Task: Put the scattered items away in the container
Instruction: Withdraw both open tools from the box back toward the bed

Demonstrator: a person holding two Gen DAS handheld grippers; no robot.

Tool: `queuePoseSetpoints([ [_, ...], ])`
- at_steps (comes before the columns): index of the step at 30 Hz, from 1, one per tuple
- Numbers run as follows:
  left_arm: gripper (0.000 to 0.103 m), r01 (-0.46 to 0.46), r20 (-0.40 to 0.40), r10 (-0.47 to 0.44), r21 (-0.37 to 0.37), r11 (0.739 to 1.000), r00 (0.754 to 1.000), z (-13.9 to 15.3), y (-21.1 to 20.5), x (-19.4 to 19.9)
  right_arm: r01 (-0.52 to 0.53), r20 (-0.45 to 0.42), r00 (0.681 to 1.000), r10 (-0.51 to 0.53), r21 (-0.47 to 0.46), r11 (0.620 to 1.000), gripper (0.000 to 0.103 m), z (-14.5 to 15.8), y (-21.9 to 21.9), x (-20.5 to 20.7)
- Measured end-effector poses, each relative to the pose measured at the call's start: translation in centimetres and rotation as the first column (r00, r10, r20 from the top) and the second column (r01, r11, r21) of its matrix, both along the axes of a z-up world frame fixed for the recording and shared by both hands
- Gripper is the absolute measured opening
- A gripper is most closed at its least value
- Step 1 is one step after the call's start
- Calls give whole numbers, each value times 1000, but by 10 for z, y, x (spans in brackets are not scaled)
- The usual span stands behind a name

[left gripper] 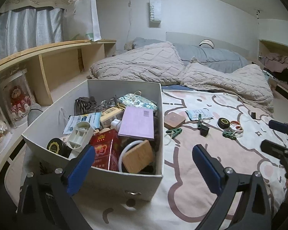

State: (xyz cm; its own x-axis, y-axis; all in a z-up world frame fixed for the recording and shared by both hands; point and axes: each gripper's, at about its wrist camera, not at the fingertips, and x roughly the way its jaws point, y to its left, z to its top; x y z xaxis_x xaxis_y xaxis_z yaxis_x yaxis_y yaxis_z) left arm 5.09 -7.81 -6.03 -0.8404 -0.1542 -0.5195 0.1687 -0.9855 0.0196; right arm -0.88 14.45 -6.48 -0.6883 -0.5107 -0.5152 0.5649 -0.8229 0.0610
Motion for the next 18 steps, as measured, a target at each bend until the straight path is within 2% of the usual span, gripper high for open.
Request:
queuePoseSetpoints([
  [7, 103, 17, -6, -17, 25, 1000, 1000, -2, 3, 13, -12, -19, 1000, 12, 21, 1000, 103, -2, -1, 6],
  [18, 103, 15, -39, -15, -1, 1000, 999, -6, 13, 30, -15, -63, 998, 14, -8, 1000, 103, 8, 3, 13],
])
